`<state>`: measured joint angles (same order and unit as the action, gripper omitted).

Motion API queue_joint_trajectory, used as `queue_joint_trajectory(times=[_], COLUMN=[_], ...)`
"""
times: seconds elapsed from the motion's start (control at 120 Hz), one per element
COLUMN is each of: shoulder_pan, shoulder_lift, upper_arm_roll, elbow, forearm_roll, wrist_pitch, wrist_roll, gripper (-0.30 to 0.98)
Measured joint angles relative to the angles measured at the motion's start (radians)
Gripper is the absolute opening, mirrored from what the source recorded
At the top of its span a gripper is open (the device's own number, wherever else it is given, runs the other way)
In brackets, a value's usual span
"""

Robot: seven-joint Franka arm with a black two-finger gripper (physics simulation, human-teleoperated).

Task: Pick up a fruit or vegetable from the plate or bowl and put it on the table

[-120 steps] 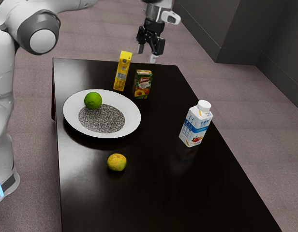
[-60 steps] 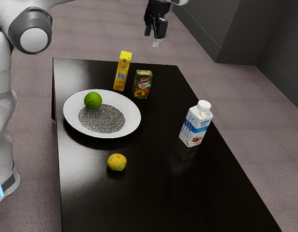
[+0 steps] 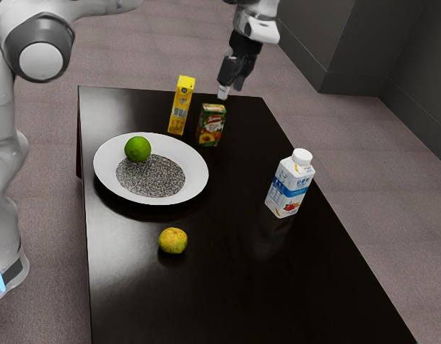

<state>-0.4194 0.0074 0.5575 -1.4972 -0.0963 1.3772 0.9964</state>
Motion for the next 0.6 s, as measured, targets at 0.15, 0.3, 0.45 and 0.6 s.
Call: queue_joint_trajectory(times=[0.15,0.3,0.45,0.6], shoulder_pan=[-0.010,-0.003,-0.002,-0.001], shoulder_lift=[-0.199,-0.231,-0.412,-0.496], upper_arm_roll=[0.014,0.015,0.003,-0.002], elbow=[-0.268,-0.309,-0.468,-0.670], forearm_roll=[0.064,0.098,0.158,0.229], wrist_pitch=[0.149,0.222,0.262,0.333], wrist_roll=[0.175,0.312,0.419,0.501], gripper=[0.67,0.67,0.67,0.67])
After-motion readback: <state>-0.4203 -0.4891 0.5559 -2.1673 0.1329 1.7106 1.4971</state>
